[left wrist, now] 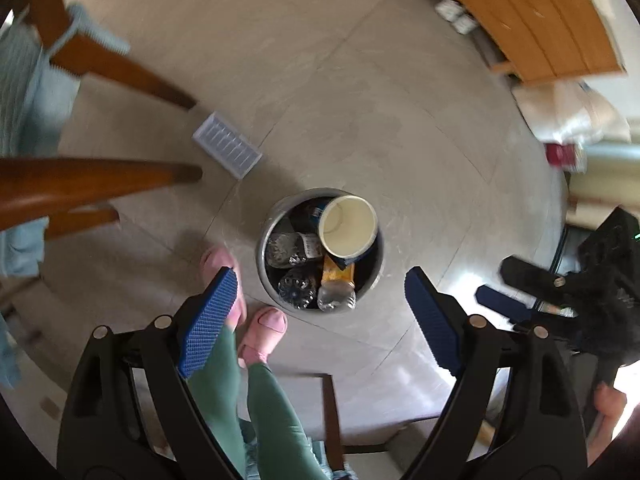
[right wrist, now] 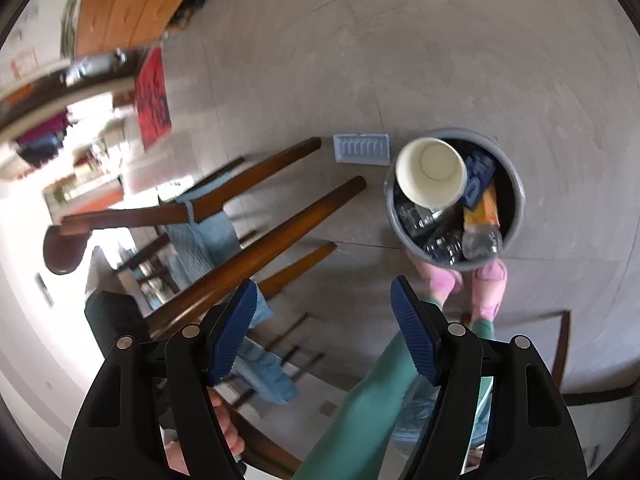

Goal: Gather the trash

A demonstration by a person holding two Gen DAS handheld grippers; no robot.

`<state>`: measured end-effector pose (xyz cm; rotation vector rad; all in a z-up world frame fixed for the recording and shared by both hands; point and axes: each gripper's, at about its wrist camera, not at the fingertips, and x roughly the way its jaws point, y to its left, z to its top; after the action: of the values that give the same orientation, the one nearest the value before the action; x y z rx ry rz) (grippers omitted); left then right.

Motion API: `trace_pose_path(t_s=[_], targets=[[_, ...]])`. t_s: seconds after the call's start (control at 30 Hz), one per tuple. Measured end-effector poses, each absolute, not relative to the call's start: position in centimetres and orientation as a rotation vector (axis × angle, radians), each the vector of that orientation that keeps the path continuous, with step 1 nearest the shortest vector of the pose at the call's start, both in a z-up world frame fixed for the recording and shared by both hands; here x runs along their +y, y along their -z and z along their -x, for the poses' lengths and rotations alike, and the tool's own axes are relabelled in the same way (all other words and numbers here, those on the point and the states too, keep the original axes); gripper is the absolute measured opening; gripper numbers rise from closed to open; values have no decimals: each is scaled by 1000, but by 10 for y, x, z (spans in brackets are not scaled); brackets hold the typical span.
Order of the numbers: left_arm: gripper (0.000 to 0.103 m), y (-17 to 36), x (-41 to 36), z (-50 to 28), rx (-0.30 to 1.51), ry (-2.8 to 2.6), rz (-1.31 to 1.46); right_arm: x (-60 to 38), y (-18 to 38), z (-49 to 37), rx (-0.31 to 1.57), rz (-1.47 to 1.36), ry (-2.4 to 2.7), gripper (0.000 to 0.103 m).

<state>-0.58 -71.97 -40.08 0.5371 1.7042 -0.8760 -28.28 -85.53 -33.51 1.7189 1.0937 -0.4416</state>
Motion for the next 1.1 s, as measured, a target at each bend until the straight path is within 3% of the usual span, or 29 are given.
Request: trace_pose_path(t_s=[0.2,0.67,1.1], targets=[[84,471,-721,-35,1766,716,-425,-897,400,188,1265,-1579,324,73],[85,653,-696,-59,1762,252,-29,-902,645,28,1725,-1075,-83,70],[85,767,-680,-83,1727,343,-258,-843,792,-17,1841,-711,-184,58]])
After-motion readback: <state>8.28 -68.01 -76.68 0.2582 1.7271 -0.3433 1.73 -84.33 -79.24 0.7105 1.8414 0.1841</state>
